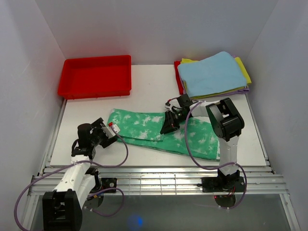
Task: Fold and stack the trousers
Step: Fold the trousers
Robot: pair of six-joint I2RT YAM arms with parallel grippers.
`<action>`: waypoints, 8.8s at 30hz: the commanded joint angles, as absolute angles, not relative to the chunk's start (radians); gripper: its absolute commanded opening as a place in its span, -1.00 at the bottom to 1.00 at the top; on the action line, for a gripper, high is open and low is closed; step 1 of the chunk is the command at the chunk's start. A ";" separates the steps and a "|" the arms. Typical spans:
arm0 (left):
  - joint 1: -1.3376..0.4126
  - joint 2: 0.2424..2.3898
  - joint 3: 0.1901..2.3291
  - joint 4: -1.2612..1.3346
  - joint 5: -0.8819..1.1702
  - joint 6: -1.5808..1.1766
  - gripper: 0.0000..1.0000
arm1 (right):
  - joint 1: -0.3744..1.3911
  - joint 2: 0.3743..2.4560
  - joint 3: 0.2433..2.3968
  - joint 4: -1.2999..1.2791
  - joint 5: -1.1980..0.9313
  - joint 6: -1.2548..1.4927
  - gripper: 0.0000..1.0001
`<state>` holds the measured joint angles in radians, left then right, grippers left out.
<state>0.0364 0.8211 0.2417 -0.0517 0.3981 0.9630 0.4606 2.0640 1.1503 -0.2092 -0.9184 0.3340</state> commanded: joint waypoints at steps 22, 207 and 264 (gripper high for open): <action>0.035 0.848 0.189 0.144 0.439 0.972 0.96 | 0.460 2.036 1.131 -0.117 -0.993 0.435 0.36; 0.327 1.908 1.298 -0.993 1.210 0.422 0.15 | 0.589 2.266 1.675 -0.859 -0.707 -0.356 -0.03; 0.399 1.959 1.121 -0.730 0.902 0.255 -0.46 | -0.446 1.805 1.175 -1.189 -0.549 -0.614 0.45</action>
<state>0.4038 1.9476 1.1057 -0.7761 0.8761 0.2504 -0.4446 1.7790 1.1992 -1.2022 -0.5568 -0.6064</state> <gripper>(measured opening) 0.303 0.719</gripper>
